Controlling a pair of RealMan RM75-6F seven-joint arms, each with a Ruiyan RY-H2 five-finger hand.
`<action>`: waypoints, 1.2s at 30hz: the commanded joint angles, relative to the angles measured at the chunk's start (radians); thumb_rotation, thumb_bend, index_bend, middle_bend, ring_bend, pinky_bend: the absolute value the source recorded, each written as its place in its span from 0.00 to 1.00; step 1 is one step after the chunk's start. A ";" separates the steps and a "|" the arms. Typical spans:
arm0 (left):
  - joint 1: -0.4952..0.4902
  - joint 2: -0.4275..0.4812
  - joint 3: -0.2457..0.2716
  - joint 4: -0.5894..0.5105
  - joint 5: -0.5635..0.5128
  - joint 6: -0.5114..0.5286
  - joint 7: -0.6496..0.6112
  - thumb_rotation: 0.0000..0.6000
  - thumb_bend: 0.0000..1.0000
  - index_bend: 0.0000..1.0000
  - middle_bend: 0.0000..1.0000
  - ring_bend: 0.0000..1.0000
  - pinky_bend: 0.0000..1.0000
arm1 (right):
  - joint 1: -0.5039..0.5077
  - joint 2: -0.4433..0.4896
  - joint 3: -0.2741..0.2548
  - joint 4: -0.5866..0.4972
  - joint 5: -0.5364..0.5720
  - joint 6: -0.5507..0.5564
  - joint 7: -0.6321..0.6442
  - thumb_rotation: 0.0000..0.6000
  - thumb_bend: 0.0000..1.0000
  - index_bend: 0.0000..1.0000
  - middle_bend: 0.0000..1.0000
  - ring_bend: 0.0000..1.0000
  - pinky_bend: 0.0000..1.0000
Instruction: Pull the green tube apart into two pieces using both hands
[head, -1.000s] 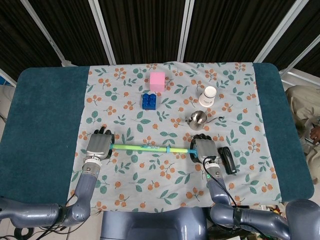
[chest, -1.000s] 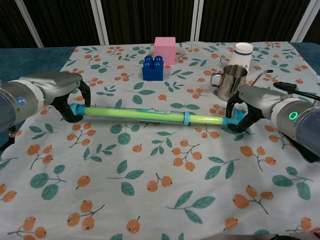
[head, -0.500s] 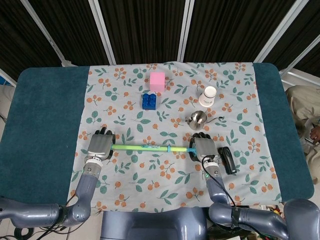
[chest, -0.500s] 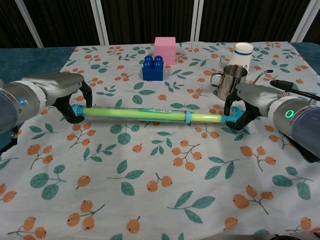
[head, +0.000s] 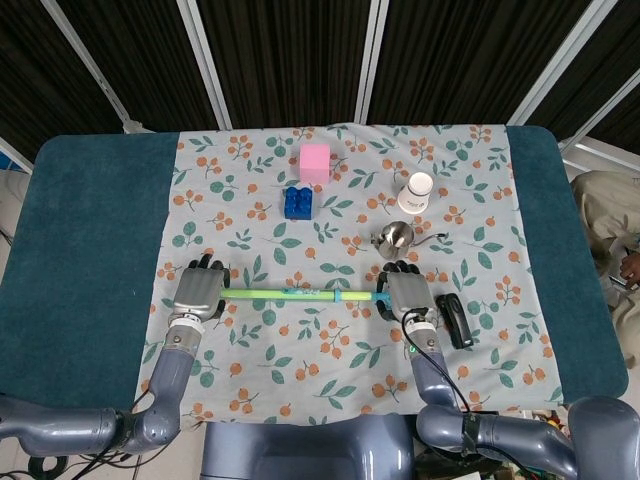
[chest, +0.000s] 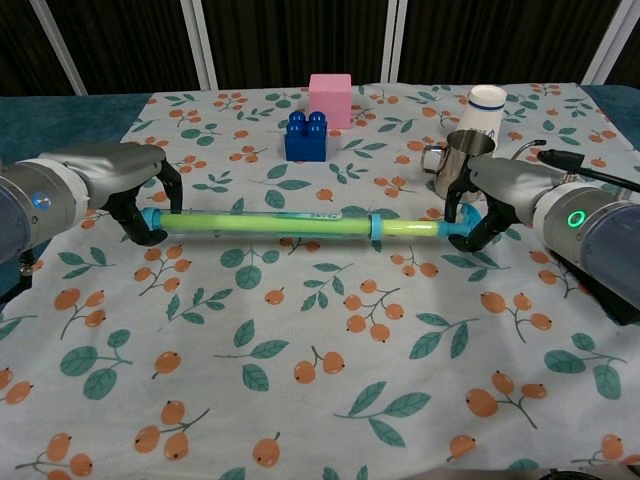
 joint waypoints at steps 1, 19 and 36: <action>0.003 0.012 0.000 -0.009 0.004 0.004 -0.001 1.00 0.45 0.59 0.25 0.08 0.20 | 0.000 0.008 0.002 0.000 -0.002 0.002 -0.003 1.00 0.42 0.68 0.20 0.13 0.13; 0.061 0.123 0.043 -0.016 0.032 -0.012 -0.056 1.00 0.45 0.59 0.25 0.08 0.20 | -0.031 0.091 0.003 -0.014 0.001 0.010 0.005 1.00 0.43 0.68 0.20 0.13 0.13; 0.106 0.225 0.074 -0.020 0.079 -0.047 -0.117 1.00 0.45 0.59 0.25 0.08 0.20 | -0.059 0.190 0.006 0.001 0.003 -0.001 0.024 1.00 0.43 0.68 0.20 0.13 0.13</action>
